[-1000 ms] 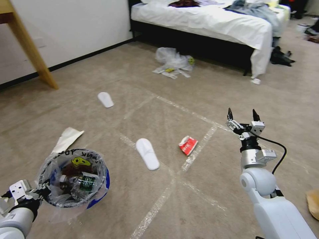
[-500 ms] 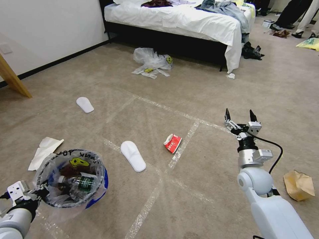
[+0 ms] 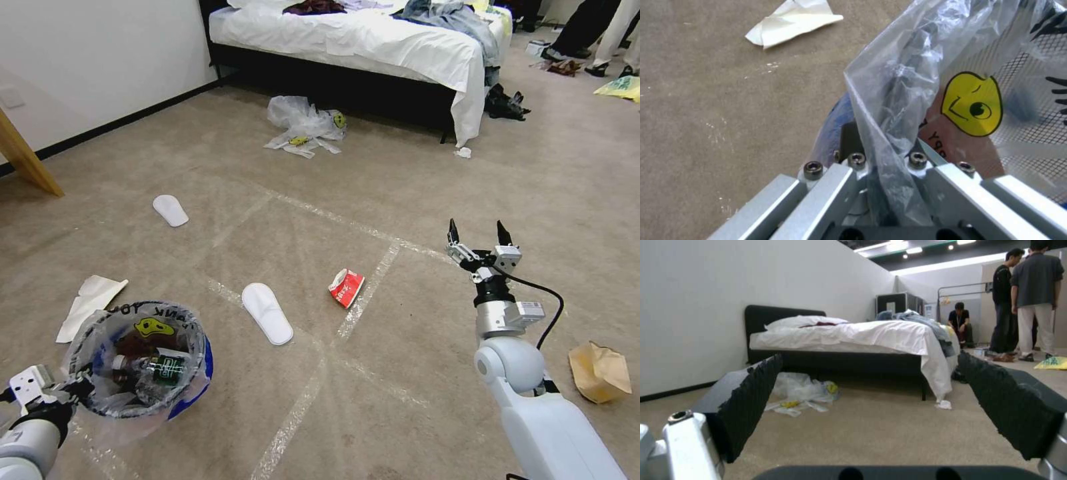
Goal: Pick up the trash bin and place the garbage on the floor into it.
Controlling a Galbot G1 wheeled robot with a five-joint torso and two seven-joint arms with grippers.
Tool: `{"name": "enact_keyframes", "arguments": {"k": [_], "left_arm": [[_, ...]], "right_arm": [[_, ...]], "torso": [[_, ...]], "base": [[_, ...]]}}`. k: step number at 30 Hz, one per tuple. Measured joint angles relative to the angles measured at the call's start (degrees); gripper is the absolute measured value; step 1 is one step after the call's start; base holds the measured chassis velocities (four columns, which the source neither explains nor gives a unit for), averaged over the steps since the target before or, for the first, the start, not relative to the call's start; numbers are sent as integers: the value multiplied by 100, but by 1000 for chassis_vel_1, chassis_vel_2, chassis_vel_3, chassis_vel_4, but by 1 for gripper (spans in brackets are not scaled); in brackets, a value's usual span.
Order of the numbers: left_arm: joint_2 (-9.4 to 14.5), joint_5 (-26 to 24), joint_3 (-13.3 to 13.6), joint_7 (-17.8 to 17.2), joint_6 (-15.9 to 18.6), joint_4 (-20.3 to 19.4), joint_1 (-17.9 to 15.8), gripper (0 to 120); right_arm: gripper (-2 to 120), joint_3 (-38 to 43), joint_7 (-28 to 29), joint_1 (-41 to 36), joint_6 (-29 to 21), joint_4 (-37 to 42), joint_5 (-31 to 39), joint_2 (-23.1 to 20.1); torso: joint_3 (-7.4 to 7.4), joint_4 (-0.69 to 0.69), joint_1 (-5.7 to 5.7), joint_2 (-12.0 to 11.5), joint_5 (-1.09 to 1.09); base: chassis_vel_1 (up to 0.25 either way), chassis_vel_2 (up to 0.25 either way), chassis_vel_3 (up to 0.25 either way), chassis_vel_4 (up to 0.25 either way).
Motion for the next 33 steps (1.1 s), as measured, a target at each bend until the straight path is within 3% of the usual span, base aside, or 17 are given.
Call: {"name": "enact_keyframes", "arguments": {"k": [22, 33], "left_arm": [[44, -102, -238, -20, 23, 16, 33, 1], [33, -143, -291, -20, 24, -20, 75, 1]], "right_arm": [[100, 86, 2, -143, -18, -28, -171, -16], [100, 58, 3, -142, -8, -31, -175, 6]], "torso": [[0, 1, -1, 0, 0], [1, -1, 0, 0, -2]], "base": [[-5, 6, 5, -7], [-157, 159, 154, -164]]}}
